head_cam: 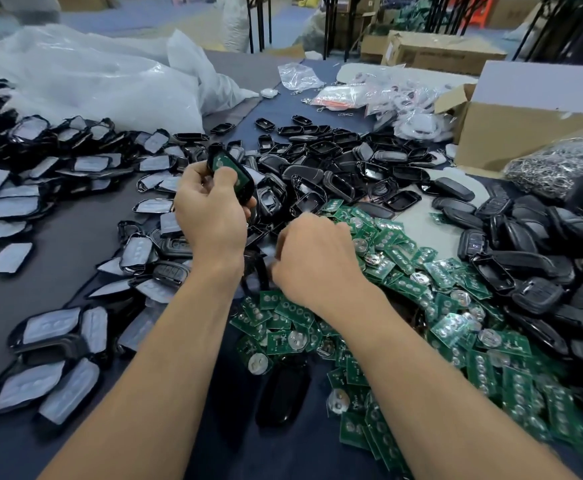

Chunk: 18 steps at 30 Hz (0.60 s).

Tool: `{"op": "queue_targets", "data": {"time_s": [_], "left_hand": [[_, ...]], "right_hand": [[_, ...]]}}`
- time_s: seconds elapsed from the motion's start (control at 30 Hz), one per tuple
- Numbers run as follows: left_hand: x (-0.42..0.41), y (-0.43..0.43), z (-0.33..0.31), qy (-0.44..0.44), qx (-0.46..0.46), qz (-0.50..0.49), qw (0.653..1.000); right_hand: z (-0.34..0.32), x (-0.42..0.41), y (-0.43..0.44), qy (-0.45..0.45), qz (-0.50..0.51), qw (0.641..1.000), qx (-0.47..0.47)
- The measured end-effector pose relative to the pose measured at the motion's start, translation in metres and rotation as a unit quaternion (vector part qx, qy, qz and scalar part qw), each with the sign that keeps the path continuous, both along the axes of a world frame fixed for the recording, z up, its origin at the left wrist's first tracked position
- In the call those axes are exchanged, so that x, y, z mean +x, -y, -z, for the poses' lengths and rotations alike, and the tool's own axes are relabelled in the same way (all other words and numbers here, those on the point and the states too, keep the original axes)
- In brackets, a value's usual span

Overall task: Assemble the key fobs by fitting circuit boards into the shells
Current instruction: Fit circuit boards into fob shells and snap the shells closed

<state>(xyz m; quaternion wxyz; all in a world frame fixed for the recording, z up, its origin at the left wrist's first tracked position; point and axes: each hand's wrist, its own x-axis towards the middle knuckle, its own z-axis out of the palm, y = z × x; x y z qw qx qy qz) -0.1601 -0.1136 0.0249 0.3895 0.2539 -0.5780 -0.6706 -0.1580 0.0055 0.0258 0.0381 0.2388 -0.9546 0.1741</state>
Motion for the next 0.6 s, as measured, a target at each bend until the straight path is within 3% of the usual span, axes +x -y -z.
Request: {"op": "queue_targets", "data": {"time_s": [0.2,0.3,0.37,0.47,0.6], "left_hand": [[0.0,0.005,0.0,-0.001,-0.005,-0.009,1.0],[-0.002,0.015,0.001,-0.006,0.011,-0.03,0.999],[-0.004,0.022,0.002,-0.011,0.032,-0.041,0.999],[-0.005,0.03,0.002,-0.027,0.071,-0.058,0.995],[-0.004,0.037,0.002,-0.035,0.094,-0.077,0.992]], "right_hand": [[-0.002,0.0,-0.006,0.07,0.04,0.994,-0.07],[-0.003,-0.001,-0.01,0.003,0.068,0.997,-0.025],[-0.005,0.001,-0.006,-0.04,0.079,0.995,-0.044],[-0.005,0.003,0.006,-0.002,0.014,0.994,-0.106],[-0.005,0.004,0.019,0.036,-0.093,0.995,0.014]]}}
